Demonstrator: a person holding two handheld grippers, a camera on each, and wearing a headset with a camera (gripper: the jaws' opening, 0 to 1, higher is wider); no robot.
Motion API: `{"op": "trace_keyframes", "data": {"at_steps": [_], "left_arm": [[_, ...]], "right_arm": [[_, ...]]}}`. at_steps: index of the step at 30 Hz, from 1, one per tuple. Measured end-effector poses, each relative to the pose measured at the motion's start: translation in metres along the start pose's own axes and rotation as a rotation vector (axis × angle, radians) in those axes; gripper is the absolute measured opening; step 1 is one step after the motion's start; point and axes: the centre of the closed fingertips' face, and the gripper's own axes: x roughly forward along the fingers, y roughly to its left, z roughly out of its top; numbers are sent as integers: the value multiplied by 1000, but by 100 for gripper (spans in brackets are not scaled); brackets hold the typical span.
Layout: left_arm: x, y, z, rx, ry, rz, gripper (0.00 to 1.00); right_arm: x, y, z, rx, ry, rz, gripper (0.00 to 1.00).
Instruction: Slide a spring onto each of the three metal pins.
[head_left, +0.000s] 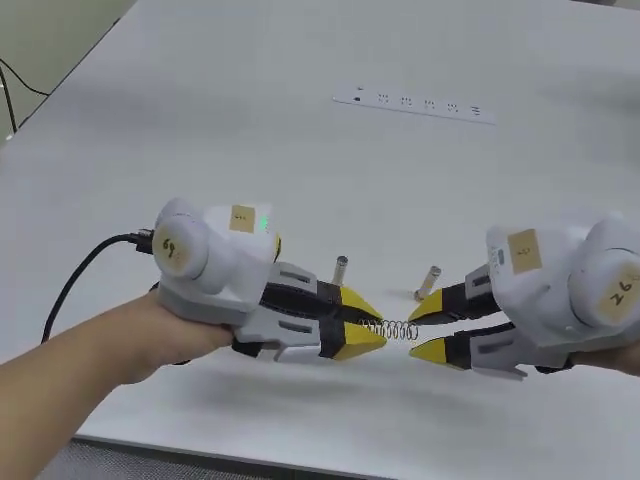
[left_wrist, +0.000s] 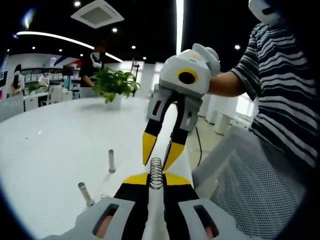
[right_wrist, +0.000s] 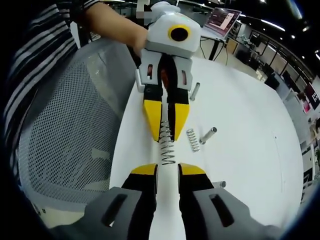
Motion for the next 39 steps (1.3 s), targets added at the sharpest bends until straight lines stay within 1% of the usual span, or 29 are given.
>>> {"op": "trace_keyframes", "data": {"at_steps": [2,4,6,7,8,9,13,17,19,21,24,26,28,30,32,33,35,37,39], "left_arm": [[1,-1,-1,2,7,-8,2],[2,-3,-2,2,9,-23,2],[2,-5,-2,2,11,-32,2],[2,-5,-2,-1,12,-38,2],[2,-5,-2,0,14,-35,2],[2,-4,-2,-2,14,-38,2],[1,-4,-2,-3,16,-44,2],[1,-4,-3,-2,17,-40,2],[0,-3,-4,6,24,-35,2],[1,-2,-6,12,30,-33,2],[4,0,-12,31,51,-23,2],[6,1,-15,40,63,-17,2],[7,3,-18,49,74,-7,2],[7,4,-21,54,82,0,2],[7,4,-22,57,86,3,2],[7,4,-23,61,86,2,2],[8,2,-22,64,87,-1,2],[8,3,-23,66,90,4,2],[9,4,-22,64,85,7,2]], "right_arm": [[1,3,3,2,-14,12,13],[2,5,5,-11,-22,17,13],[4,5,2,-25,-3,20,11],[4,5,2,-35,-2,17,10],[4,6,3,-40,-7,22,8],[4,6,3,-35,-10,23,8],[3,6,6,-54,-27,16,7],[0,4,9,-62,-43,7,7],[-3,3,12,-60,-53,5,7],[-6,1,16,-45,-68,6,7],[-8,-1,22,-30,-88,3,7],[-8,-1,26,-23,-105,2,7],[-6,-1,28,-1,-106,11,7],[-5,0,32,3,-124,11,7],[-4,2,39,22,-158,15,7],[-5,3,43,43,-182,21,7],[-5,3,45,45,-188,25,7],[-3,2,46,50,-189,22,7],[-3,1,47,65,-202,20,7]]}}
